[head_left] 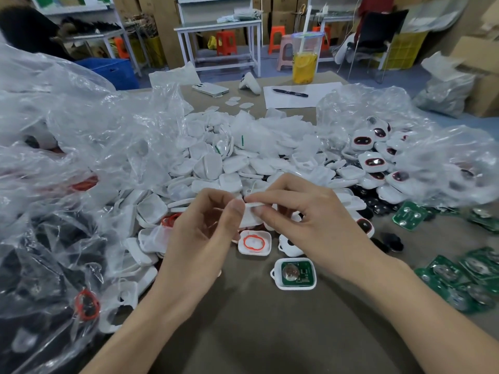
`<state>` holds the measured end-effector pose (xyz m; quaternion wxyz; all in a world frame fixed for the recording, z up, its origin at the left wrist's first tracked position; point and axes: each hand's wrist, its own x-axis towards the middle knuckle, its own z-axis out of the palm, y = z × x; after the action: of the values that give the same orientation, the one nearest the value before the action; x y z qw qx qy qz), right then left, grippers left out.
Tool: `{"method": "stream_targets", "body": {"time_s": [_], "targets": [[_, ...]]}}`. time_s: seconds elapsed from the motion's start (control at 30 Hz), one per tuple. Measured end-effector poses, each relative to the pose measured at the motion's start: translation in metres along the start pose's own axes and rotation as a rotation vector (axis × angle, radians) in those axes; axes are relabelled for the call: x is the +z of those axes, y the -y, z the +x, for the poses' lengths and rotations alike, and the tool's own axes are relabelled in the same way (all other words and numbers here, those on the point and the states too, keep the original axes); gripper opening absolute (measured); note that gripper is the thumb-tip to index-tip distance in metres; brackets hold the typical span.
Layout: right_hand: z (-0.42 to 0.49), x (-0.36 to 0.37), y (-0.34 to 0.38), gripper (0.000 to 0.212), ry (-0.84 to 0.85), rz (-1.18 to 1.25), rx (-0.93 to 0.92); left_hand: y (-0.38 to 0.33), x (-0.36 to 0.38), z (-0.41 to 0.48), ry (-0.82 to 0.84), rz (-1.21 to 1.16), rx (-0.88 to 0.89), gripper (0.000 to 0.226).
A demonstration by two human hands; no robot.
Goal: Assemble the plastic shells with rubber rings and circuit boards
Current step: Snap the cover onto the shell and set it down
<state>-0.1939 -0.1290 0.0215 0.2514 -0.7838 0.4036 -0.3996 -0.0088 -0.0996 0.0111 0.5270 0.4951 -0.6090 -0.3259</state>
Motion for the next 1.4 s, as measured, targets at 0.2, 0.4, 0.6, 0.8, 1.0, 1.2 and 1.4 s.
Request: {"method": "stream_targets", "body": {"time_s": [0.2, 0.4, 0.6, 0.8, 1.0, 1.2, 1.4], "targets": [[0.004, -0.001, 0.005, 0.018, -0.113, 0.243, 0.013, -0.003, -0.004, 0.005, 0.205, -0.402, -0.310, 0.025], [0.004, -0.005, 0.012, 0.021, -0.113, 0.429, 0.059, -0.004, -0.006, 0.006, 0.323, -0.609, -0.369, 0.045], [0.005, -0.008, 0.014, 0.029, -0.054, 0.531, 0.104, -0.001, -0.008, 0.009, 0.362, -0.702, -0.378, 0.039], [0.007, -0.014, 0.010, 0.032, 0.029, 0.610, 0.139, -0.001, -0.008, 0.010, 0.358, -0.718, -0.382, 0.025], [0.004, -0.017, 0.010, 0.038, 0.080, 0.620, 0.143, -0.003, -0.008, 0.010, 0.386, -0.718, -0.396, 0.015], [0.004, -0.018, 0.010, 0.039, 0.087, 0.542, 0.133, -0.002, -0.008, 0.008, 0.362, -0.673, -0.373, 0.025], [0.004, -0.033, 0.007, 0.032, -0.074, 0.418, 0.116, 0.001, -0.009, -0.005, 0.205, 0.095, 0.040, 0.019]]}}
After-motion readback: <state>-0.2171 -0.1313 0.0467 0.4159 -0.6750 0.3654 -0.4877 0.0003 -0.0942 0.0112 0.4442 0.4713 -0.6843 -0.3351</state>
